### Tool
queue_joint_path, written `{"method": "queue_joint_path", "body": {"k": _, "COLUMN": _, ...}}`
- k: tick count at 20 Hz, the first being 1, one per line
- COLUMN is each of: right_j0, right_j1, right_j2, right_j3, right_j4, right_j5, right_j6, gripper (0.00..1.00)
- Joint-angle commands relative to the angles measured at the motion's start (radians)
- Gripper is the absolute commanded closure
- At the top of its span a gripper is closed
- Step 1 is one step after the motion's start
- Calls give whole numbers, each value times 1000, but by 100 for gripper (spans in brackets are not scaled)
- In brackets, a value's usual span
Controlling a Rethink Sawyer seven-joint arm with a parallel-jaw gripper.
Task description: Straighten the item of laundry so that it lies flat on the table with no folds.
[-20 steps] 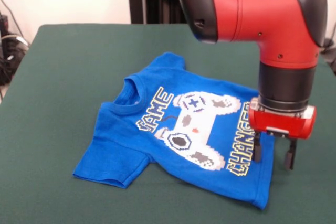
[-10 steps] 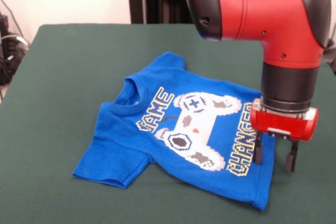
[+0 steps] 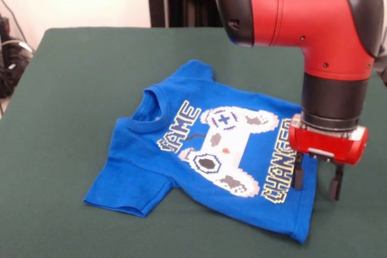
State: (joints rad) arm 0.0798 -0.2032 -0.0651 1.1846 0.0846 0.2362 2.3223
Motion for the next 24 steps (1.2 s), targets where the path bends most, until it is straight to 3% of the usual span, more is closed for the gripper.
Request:
{"method": "queue_joint_path", "body": {"k": 1, "right_j0": 64, "right_j1": 76, "right_j2": 75, "right_j3": 71, "right_j4": 108, "right_j5": -7, "right_j6": 248, "gripper": 0}}
{"method": "queue_joint_path", "body": {"k": 14, "right_j0": 122, "right_j1": 55, "right_j2": 58, "right_j3": 118, "right_j4": 305, "right_j5": 65, "right_j6": 307, "gripper": 0}}
{"method": "queue_joint_path", "body": {"k": 24, "right_j0": 228, "right_j1": 98, "right_j2": -55, "right_j3": 65, "right_j4": 458, "right_j5": 116, "right_j6": 358, "gripper": 0}}
